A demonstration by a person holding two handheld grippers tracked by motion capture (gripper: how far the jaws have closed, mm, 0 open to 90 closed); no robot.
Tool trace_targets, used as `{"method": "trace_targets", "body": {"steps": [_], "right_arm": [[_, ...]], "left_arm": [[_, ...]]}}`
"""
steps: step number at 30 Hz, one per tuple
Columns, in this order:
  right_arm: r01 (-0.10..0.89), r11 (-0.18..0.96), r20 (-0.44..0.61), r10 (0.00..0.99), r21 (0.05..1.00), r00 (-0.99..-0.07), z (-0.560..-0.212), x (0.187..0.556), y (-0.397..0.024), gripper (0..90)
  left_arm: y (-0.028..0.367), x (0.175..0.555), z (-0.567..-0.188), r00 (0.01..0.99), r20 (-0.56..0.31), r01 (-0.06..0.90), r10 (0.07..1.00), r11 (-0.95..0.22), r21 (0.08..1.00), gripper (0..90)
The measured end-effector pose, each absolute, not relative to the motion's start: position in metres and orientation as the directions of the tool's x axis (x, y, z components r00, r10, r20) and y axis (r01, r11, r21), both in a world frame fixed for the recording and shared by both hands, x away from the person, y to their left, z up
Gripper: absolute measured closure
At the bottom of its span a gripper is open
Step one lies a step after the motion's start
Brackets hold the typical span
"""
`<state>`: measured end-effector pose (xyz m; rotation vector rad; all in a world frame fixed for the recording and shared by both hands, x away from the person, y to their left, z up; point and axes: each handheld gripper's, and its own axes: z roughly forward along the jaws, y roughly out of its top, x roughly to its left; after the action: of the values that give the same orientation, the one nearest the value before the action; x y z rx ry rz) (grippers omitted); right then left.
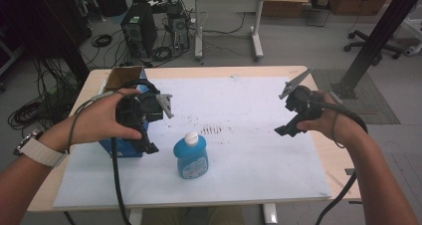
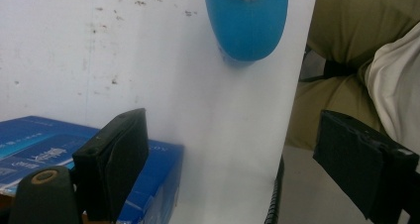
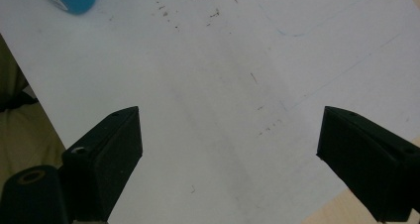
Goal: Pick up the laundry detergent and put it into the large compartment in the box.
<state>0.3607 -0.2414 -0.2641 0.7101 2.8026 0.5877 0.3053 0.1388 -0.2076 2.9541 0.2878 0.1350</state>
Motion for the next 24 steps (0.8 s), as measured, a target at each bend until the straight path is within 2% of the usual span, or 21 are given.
{"method": "trace_targets", "body": {"steps": [10,24], "right_arm": [[0.411,0.807,-0.09,0.489,0.424,-0.867,-0.2628,0.3574,-0.2426,10.8],[0.405,0.81,-0.085,0.481,0.424,-0.872,-0.2648,0.3583,-0.2424,10.8]], "left_arm": [[0.1368,0.3038,-0.2017,0.973,0.089,0.196,0.214,-0.965,0.176,9.4],[0.136,0.3029,-0.2007,0.964,0.089,0.231,0.251,-0.953,0.195,8.2]]}}
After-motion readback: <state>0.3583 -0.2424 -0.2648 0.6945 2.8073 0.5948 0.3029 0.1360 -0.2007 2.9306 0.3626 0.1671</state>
